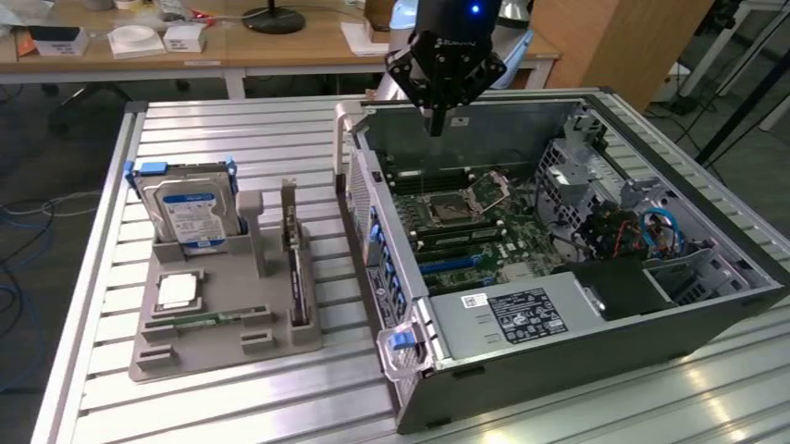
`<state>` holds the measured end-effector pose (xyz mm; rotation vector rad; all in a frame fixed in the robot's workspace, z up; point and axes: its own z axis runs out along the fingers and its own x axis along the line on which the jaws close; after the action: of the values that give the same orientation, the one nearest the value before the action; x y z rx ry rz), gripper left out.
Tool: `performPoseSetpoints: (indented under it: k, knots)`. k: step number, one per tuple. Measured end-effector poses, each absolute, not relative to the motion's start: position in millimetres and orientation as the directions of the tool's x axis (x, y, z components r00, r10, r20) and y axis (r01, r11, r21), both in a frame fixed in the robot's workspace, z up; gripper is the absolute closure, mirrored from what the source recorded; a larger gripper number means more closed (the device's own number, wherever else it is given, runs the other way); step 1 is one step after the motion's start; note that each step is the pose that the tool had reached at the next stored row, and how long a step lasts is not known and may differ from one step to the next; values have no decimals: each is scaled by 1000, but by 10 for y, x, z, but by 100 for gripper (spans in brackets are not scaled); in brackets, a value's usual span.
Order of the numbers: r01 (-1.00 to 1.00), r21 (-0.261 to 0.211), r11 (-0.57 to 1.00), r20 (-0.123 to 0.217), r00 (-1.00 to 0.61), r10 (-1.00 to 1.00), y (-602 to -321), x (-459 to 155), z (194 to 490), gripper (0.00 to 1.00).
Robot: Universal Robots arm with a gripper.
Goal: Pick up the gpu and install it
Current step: 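Reach for the gpu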
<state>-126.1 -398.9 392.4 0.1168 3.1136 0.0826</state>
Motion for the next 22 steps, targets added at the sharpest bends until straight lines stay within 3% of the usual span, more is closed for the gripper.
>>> performPoseSetpoints:
  k: [22]
  knots:
    - [74,54,996,-23,-997,75,-3994,-1388,3908,89]
